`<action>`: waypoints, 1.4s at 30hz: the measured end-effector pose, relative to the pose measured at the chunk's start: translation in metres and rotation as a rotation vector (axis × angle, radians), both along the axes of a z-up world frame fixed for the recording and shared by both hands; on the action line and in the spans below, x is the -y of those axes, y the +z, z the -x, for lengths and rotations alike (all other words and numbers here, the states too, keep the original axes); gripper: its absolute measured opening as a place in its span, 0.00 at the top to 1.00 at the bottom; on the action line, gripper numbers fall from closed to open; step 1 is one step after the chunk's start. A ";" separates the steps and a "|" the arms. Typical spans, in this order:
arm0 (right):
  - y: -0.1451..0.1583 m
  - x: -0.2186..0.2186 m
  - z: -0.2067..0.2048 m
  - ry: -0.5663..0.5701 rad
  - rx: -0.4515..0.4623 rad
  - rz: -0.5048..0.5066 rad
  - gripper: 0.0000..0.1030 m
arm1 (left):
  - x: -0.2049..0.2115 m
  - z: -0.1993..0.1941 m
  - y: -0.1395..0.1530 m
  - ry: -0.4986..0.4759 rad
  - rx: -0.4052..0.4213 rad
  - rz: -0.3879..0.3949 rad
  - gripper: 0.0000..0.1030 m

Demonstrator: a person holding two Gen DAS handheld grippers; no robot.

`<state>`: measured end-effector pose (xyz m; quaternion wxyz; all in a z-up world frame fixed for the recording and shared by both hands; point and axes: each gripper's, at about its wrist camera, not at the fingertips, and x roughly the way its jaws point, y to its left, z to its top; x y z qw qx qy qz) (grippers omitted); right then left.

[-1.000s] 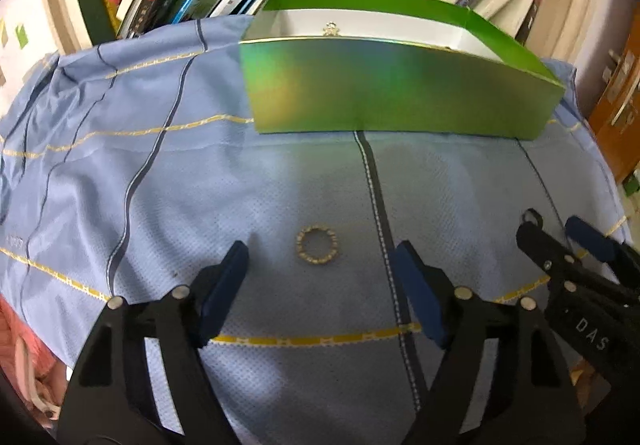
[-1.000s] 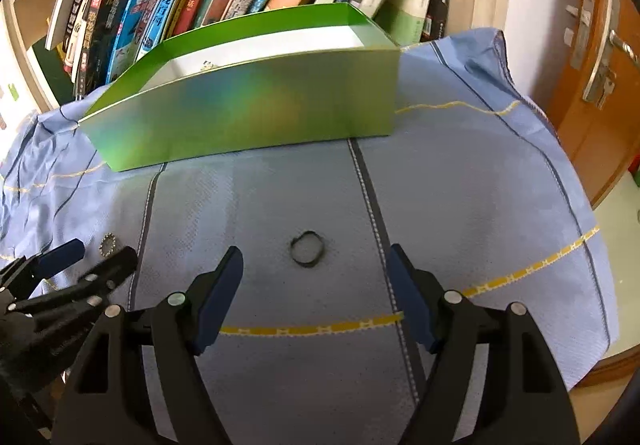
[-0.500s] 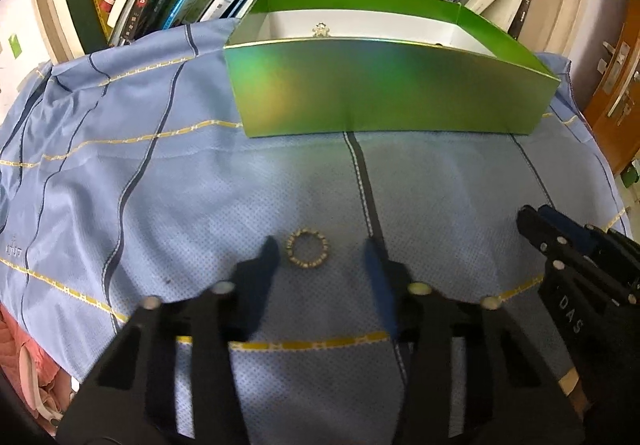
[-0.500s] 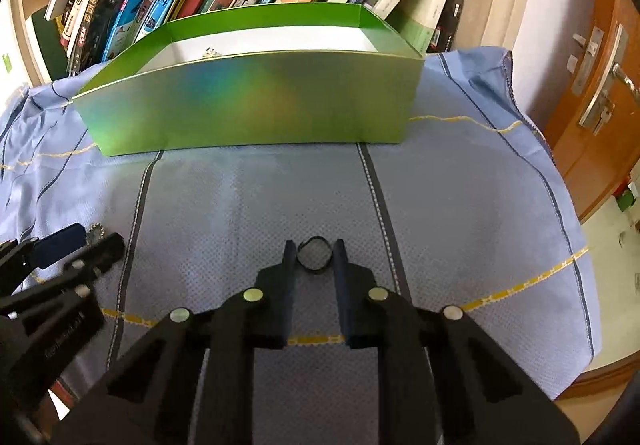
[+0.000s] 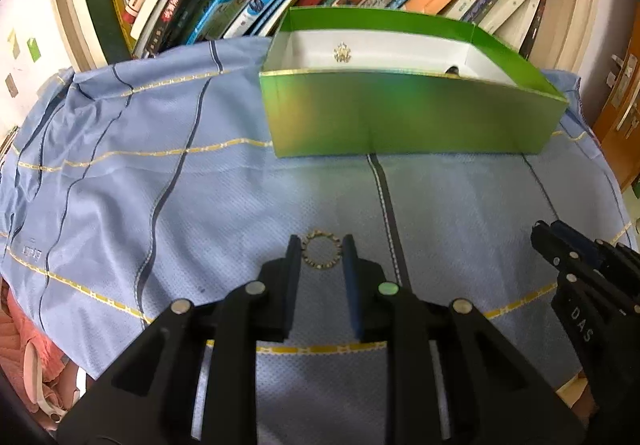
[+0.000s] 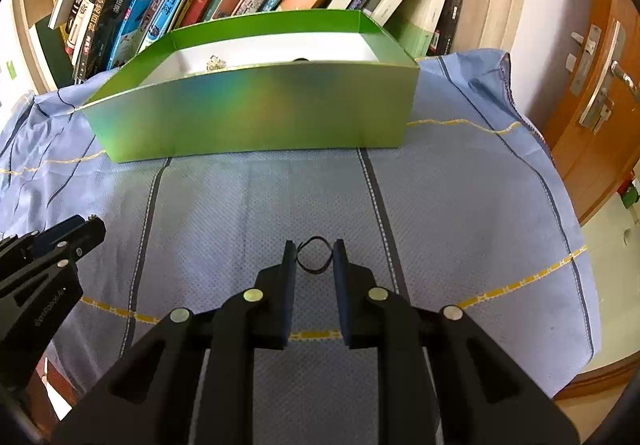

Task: Organize jewelry

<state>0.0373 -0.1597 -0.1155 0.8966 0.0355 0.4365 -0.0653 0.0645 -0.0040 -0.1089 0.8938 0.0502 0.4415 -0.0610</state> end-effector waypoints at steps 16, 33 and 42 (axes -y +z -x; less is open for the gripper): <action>0.000 -0.002 0.002 -0.001 0.003 0.007 0.82 | 0.001 0.001 -0.006 -0.005 -0.017 0.001 0.79; 0.015 -0.002 0.003 -0.005 0.043 0.012 0.82 | -0.008 0.002 0.004 -0.005 0.005 0.040 0.80; 0.094 0.007 -0.010 0.032 0.237 -0.006 0.82 | -0.010 -0.005 0.075 -0.013 0.189 0.067 0.80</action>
